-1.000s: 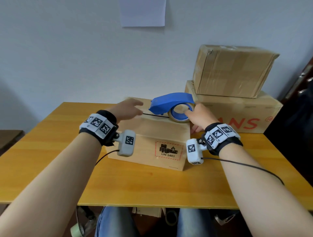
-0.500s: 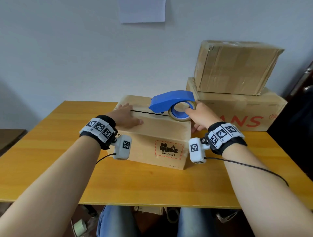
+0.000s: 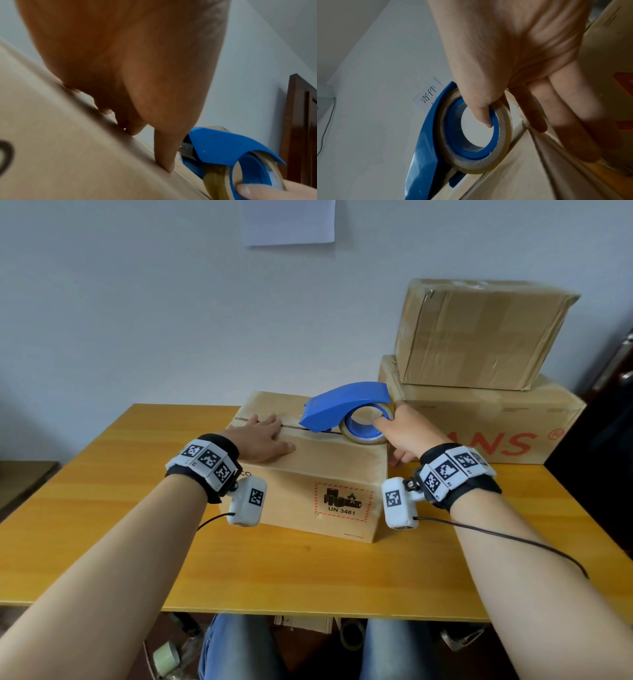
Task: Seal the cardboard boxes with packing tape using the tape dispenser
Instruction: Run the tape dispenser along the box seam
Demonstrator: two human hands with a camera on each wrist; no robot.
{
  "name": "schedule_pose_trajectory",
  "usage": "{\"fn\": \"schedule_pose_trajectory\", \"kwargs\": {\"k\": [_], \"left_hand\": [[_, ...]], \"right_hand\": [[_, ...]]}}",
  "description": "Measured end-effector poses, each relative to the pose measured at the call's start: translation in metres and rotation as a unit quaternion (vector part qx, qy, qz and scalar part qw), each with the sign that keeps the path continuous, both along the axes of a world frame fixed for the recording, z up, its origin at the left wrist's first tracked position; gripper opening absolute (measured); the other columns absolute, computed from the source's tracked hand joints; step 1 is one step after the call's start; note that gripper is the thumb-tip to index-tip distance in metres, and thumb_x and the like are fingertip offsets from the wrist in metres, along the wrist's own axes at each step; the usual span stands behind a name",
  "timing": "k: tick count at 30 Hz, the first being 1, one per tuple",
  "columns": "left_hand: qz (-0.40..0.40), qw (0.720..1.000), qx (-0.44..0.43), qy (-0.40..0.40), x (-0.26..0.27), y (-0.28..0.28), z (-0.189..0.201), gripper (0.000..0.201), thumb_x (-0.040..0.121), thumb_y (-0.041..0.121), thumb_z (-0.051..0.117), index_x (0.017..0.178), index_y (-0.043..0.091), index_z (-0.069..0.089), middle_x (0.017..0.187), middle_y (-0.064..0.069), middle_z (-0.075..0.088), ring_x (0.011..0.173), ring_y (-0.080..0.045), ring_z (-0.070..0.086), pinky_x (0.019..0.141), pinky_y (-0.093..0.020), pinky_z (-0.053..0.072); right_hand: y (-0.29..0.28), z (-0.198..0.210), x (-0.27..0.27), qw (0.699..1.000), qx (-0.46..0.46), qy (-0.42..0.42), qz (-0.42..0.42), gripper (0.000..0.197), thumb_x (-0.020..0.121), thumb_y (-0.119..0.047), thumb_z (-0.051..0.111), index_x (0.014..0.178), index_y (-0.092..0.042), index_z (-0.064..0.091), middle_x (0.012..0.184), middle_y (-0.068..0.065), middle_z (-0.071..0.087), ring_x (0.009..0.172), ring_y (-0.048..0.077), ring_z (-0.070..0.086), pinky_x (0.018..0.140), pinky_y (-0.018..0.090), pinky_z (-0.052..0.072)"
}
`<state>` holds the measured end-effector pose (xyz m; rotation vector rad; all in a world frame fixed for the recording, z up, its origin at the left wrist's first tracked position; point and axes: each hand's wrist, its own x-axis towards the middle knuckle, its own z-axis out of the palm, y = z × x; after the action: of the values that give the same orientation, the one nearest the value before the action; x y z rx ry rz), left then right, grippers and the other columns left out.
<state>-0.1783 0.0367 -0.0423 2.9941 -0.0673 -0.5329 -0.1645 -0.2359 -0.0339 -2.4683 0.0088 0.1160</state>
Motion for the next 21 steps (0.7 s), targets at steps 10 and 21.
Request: {"fn": "schedule_pose_trajectory", "kwargs": {"k": [10, 21], "left_hand": [[0.045, 0.998, 0.041, 0.020, 0.002, -0.021, 0.006, 0.086, 0.098, 0.069, 0.029, 0.161, 0.017, 0.004, 0.168, 0.002, -0.008, 0.154, -0.029, -0.007, 0.123, -0.051, 0.007], [0.053, 0.992, 0.111, 0.024, 0.002, -0.031, 0.010, 0.095, 0.092, 0.078, 0.029, 0.161, 0.018, 0.004, 0.168, 0.000, -0.006, 0.154, -0.030, 0.007, 0.121, -0.047, 0.015]], "right_hand": [[0.002, 0.016, 0.002, 0.993, 0.023, -0.111, 0.016, 0.046, 0.087, -0.019, 0.072, 0.129, -0.014, 0.055, 0.120, 0.003, 0.061, 0.104, 0.024, 0.061, 0.076, 0.031, 0.047], [-0.006, 0.013, 0.008, 0.992, 0.093, -0.085, 0.023, 0.035, 0.080, -0.014, 0.074, 0.113, -0.019, 0.062, 0.100, 0.005, 0.068, 0.074, 0.016, 0.064, 0.057, 0.023, 0.046]]}}
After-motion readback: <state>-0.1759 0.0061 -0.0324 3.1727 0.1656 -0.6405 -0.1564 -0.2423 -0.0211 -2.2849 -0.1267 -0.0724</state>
